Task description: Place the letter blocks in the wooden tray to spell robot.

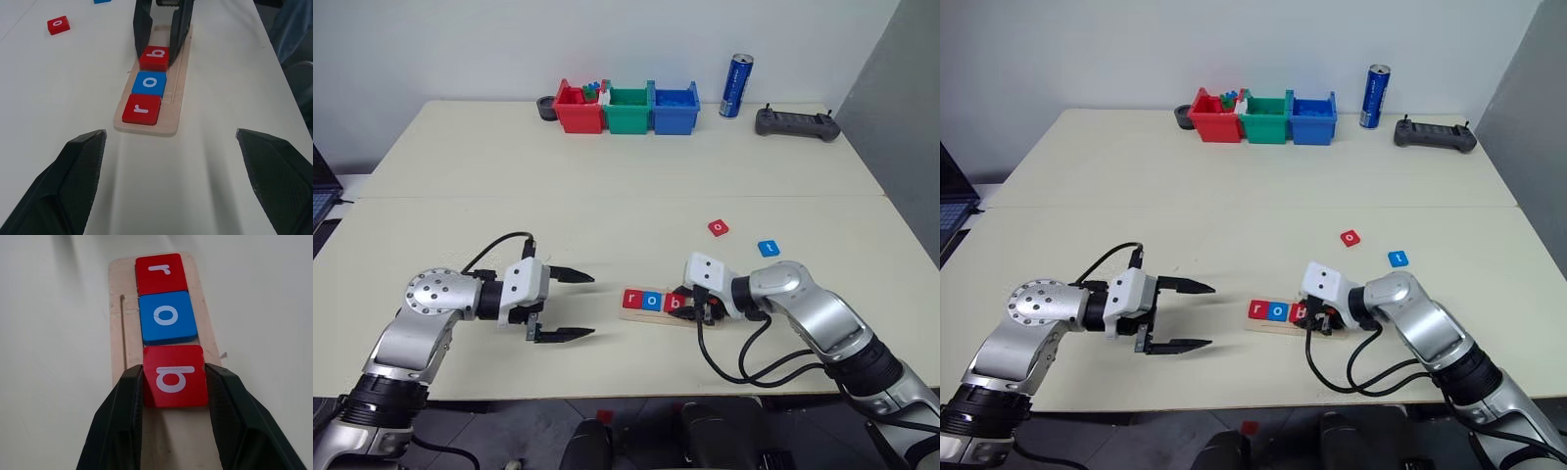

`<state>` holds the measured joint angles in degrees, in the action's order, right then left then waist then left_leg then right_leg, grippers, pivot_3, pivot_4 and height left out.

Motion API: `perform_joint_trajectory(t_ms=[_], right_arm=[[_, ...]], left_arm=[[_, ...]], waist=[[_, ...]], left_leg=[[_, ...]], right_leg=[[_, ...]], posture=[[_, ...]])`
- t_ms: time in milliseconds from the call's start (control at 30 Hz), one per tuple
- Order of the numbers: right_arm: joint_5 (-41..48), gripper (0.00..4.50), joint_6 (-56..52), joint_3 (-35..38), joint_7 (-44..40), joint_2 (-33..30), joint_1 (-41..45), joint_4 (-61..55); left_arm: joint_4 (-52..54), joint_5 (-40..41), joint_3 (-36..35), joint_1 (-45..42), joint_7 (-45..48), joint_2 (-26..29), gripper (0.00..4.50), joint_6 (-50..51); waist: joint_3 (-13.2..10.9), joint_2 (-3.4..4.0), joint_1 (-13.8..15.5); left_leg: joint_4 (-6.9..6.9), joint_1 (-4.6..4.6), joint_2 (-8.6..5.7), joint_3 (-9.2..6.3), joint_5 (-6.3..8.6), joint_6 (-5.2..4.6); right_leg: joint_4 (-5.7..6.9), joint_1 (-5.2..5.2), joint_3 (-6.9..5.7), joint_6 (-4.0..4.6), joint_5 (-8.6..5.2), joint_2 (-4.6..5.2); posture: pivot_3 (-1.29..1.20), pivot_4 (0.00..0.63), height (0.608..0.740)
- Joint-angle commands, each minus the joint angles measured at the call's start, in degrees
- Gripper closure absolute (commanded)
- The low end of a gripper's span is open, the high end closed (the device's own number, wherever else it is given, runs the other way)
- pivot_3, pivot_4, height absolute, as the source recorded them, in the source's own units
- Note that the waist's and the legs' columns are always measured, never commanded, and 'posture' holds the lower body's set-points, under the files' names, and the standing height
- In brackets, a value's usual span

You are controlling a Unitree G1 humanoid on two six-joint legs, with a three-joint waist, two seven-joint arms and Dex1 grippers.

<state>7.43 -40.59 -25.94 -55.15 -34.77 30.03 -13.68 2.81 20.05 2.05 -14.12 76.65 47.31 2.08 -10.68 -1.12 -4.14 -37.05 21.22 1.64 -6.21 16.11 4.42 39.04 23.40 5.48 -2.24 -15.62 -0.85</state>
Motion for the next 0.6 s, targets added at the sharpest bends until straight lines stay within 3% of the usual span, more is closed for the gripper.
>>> perform_joint_trajectory(t_ms=[33, 600], right_arm=[[-0.29, 3.04, 0.55, 0.18, -0.76, -0.37, 1.32, -1.74], [0.57, 3.04, -1.31, 1.46, -0.23, 1.0, 2.47, -2.21]], left_arm=[[2.36, 0.2, -0.11, -1.32, -0.83, -0.04, 0.0, 0.99], [1.66, -0.46, 0.38, -2.26, -1.08, -0.92, 0.0, 0.93]], waist=[[0.0, 0.0, 0.0], [0.0, 0.0, 0.0]], left_leg=[[0.0, 0.0, 0.0, 0.0, 0.0, 0.0], [0.0, 0.0, 0.0, -0.01, 0.0, 0.0]], right_leg=[[0.0, 0.0, 0.0, 0.0, 0.0, 0.0], [0.0, 0.0, -0.01, 0.0, 0.0, 0.0]], posture=[[0.0, 0.15, 0.74], [0.0, 0.15, 0.74]])
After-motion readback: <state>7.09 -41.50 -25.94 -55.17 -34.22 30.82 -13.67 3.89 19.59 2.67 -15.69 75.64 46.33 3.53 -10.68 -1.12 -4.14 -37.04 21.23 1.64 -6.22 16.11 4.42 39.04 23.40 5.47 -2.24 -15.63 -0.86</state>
